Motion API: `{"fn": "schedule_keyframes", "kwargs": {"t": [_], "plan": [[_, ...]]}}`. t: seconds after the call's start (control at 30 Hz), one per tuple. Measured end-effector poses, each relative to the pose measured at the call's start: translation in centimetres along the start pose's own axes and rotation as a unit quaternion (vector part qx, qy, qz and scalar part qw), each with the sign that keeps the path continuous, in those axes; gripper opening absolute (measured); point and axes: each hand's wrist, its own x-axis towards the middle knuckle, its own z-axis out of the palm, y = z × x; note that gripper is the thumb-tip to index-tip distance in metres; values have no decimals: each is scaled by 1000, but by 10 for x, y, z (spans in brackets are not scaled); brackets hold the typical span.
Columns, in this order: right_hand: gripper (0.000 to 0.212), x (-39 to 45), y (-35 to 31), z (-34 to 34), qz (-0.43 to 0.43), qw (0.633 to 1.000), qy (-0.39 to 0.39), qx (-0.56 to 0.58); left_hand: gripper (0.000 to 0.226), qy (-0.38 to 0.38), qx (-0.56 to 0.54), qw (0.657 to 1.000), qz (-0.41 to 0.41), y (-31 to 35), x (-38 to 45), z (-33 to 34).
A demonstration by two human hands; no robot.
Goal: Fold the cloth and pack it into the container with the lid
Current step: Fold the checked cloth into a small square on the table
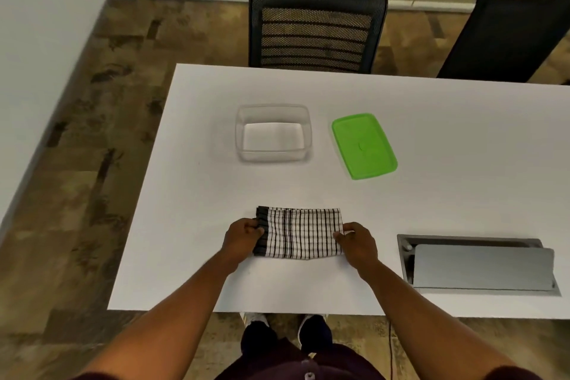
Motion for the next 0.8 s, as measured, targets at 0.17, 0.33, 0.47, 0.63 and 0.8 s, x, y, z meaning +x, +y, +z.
{"fn": "schedule_keyframes", "kwargs": {"t": [0.17,0.33,0.47,0.63,0.8], "plan": [[3,-3,11,3,16,999,8,48,14,-43,24,998,38,-2,0,0],[7,1,13,0,20,994,-23,101,16,-50,128,990,26,-3,6,4],[14,1,14,-5,35,983,-53,173,30,-89,128,986,62,-11,3,3],[10,5,13,-6,56,980,-75,174,20,-60,187,977,77,-20,0,8],[9,6,7,-9,48,981,-103,155,35,-49,224,968,98,-28,-1,13]]}}
